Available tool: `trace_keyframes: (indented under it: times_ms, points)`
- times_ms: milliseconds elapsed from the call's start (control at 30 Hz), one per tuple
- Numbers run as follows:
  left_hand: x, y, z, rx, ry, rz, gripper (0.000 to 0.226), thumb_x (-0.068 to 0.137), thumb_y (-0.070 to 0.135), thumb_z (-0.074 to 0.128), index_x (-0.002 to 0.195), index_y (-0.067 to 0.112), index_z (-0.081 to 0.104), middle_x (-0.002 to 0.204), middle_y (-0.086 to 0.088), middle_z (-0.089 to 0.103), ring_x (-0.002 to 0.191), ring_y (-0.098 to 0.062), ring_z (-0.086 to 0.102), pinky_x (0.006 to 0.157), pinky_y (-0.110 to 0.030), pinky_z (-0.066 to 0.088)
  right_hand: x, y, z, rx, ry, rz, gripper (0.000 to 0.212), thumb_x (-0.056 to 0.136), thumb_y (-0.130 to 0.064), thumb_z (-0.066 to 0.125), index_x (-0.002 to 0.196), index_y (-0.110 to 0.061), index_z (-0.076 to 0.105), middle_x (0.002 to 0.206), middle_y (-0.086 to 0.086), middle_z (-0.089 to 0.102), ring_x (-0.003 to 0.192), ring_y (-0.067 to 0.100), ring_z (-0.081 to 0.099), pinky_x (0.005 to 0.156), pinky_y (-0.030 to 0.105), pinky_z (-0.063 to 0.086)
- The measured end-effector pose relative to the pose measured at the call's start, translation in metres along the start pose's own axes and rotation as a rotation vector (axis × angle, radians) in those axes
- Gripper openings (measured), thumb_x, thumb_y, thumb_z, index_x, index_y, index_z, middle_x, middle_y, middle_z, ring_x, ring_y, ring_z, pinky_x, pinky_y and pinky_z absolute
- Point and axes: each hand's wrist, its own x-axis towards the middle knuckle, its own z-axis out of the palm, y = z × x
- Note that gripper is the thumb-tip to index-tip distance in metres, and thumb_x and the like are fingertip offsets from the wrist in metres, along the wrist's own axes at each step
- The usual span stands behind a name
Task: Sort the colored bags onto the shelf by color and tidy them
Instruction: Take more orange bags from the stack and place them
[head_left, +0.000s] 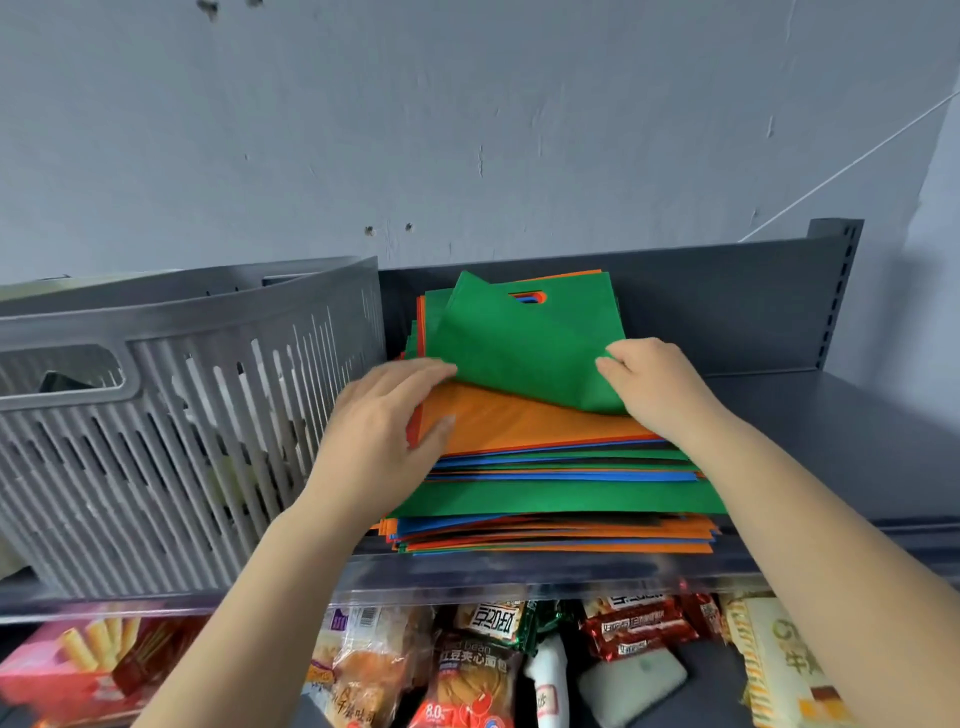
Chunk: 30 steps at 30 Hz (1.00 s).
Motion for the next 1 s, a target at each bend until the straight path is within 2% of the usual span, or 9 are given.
trace_keyframes:
  times_ms: [200,433,567,733,800,833,900,933,1000]
  points:
    - [0.000,0.003,0.018,-0.049,-0.346,-0.104,0.042,0.094,0.046,0.048,0.128,0.025,0.056,0.127,0.008,0.059,0.116,-0.011,0.052,0.098,-0.029,0.041,-0.004,0.004,-0.007,0.039,0.053,-0.006,0.042,0.100,-0.019,0.042,0.059,-0.012,0.033,0.056,0.002,0.036,0.050,0.014,0.033,0.049,0.028,0.025]
    - [0.002,0.004,0.013,-0.110,-0.432,-0.164,0.037,0.091,0.048,0.048,0.123,0.031,0.059,0.118,0.014,0.061,0.109,-0.008,0.055,0.093,-0.028,0.046,-0.013,0.004,-0.012,0.036,0.069,-0.021,0.043,0.100,-0.018,0.043,0.058,-0.014,0.032,0.053,0.001,0.035,0.048,0.012,0.033,0.048,0.027,0.024]
    - [0.003,0.002,0.008,-0.124,-0.342,-0.121,0.028,0.097,0.031,0.048,0.115,0.022,0.066,0.109,0.007,0.068,0.101,-0.014,0.061,0.088,-0.029,0.047,-0.019,0.002,-0.016,0.014,0.075,-0.058,0.043,0.100,-0.019,0.042,0.058,-0.018,0.032,0.052,-0.002,0.036,0.047,0.010,0.035,0.047,0.024,0.022]
    - [0.003,-0.001,0.009,-0.116,0.024,-0.192,0.024,0.091,0.020,0.059,0.114,0.014,0.066,0.101,-0.002,0.068,0.092,-0.022,0.062,0.080,-0.029,0.047,-0.033,0.002,-0.024,-0.015,0.064,-0.098,0.042,0.100,-0.022,0.042,0.059,-0.015,0.037,0.050,-0.001,0.038,0.045,0.013,0.036,0.048,0.028,0.025]
    - [0.002,-0.001,0.009,-0.119,0.169,-0.288,0.024,0.088,0.023,0.065,0.108,0.010,0.064,0.097,-0.004,0.065,0.089,-0.022,0.059,0.077,-0.030,0.046,-0.042,0.002,-0.026,-0.014,0.045,-0.107,0.037,0.099,-0.028,0.043,0.065,-0.015,0.051,0.050,0.000,0.045,0.047,0.016,0.042,0.051,0.029,0.032]
    - [0.003,-0.001,0.008,-0.129,0.218,-0.337,0.023,0.086,0.026,0.066,0.102,0.009,0.062,0.091,-0.004,0.062,0.083,-0.022,0.057,0.073,-0.030,0.044,-0.047,0.003,-0.025,0.001,0.023,-0.090,0.035,0.098,-0.033,0.041,0.075,-0.016,0.060,0.054,0.000,0.053,0.052,0.016,0.050,0.054,0.029,0.039]
    - [0.004,0.000,0.006,-0.177,0.218,-0.440,0.026,0.086,0.035,0.065,0.091,0.011,0.054,0.078,-0.001,0.056,0.073,-0.019,0.053,0.062,-0.029,0.042,-0.054,0.004,-0.024,0.084,-0.014,-0.012,0.045,0.096,-0.046,0.035,0.094,-0.016,0.068,0.079,0.001,0.070,0.078,0.018,0.064,0.076,0.035,0.050]
    - [0.004,0.002,0.003,-0.209,0.177,-0.477,0.029,0.088,0.039,0.061,0.086,0.011,0.053,0.075,-0.001,0.057,0.071,-0.018,0.054,0.061,-0.028,0.043,-0.056,0.005,-0.023,0.136,-0.012,0.041,0.049,0.096,-0.050,0.032,0.100,-0.018,0.069,0.092,-0.001,0.072,0.092,0.018,0.064,0.087,0.038,0.049]
    - [0.004,0.003,0.001,-0.331,0.075,-0.533,0.047,0.092,0.049,0.049,0.079,0.006,0.060,0.072,-0.010,0.064,0.069,-0.027,0.060,0.065,-0.037,0.050,-0.058,0.009,-0.024,0.153,0.024,0.137,0.049,0.096,-0.050,0.031,0.103,-0.020,0.068,0.103,0.000,0.070,0.102,0.019,0.061,0.090,0.038,0.047]
